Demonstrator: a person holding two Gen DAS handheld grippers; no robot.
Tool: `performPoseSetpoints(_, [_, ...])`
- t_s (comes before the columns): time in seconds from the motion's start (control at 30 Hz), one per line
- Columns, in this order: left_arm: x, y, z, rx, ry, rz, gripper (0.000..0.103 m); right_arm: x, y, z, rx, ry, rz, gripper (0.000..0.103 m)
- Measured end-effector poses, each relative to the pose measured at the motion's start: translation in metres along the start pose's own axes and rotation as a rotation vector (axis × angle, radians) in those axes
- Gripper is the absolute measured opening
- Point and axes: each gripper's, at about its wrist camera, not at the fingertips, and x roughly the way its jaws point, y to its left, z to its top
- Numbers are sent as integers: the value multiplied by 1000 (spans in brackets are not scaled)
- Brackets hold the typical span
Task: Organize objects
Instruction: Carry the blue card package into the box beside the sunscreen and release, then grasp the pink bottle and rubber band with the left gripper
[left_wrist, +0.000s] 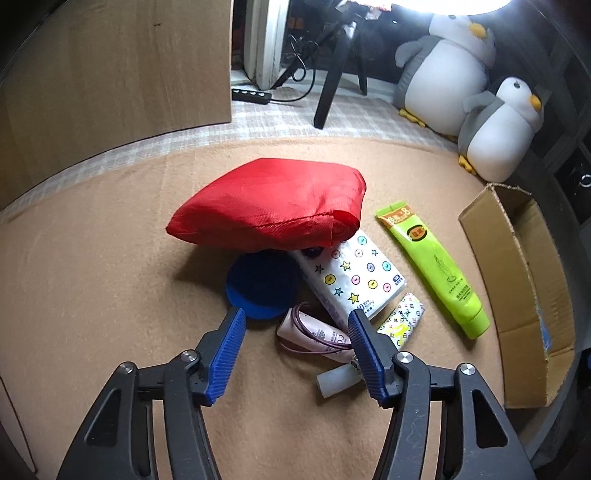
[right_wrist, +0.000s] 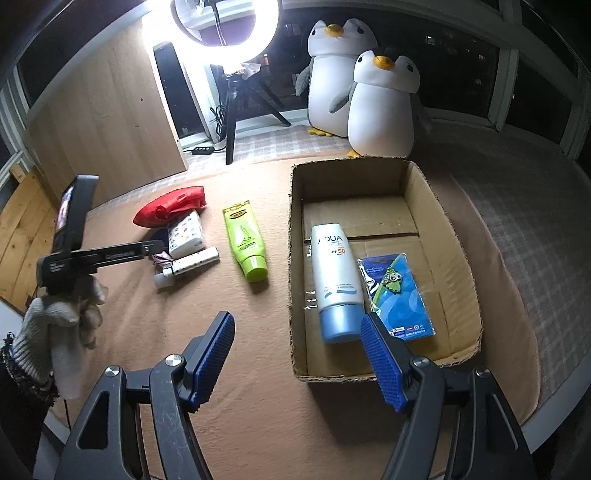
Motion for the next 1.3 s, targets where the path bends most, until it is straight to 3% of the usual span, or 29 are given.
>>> performPoseSetpoints(0.7, [19, -22, 5, 41, 54, -59, 58, -8, -13, -14, 58, 10, -14, 67])
performPoseSetpoints(0.83, [22, -31, -13, 102, 84, -62, 58, -7, -11, -14, 54, 14, -9, 67])
performPoseSetpoints(1.1, [7, -33, -39, 98, 63, -98, 58, -2, 0, -11, 40, 22, 7, 67])
performPoseSetpoints(1.17, [7, -32, -49, 92, 85, -114, 51, 1, 5, -9, 31, 23, 18, 67])
performPoseSetpoints(1.3, [-2, -30, -68, 101, 67, -115, 49, 10, 19, -6, 8, 34, 40, 67])
